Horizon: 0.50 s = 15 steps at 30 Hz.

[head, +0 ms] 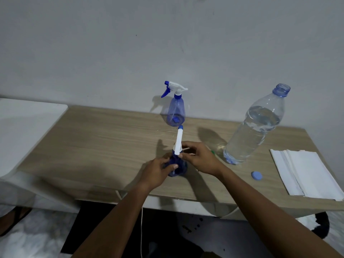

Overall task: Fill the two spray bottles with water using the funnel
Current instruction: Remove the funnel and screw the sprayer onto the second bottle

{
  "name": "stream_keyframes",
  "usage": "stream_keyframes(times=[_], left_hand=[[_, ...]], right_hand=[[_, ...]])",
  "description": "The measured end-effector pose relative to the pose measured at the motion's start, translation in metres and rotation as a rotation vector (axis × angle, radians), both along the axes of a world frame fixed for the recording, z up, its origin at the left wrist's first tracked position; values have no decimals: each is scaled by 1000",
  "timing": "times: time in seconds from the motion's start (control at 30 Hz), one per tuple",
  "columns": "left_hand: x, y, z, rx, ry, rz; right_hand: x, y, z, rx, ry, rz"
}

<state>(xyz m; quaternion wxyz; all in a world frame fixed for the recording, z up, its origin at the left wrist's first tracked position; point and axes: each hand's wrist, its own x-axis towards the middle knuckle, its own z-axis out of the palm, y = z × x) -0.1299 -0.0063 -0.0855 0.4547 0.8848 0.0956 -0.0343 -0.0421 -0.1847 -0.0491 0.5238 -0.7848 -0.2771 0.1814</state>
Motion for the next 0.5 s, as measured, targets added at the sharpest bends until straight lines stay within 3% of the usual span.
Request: stream_keyframes(times=[0.5], left_hand=[[5,16,-13,-32,87,-98]], right_hand=[[1,7,-6,48,28,-29]])
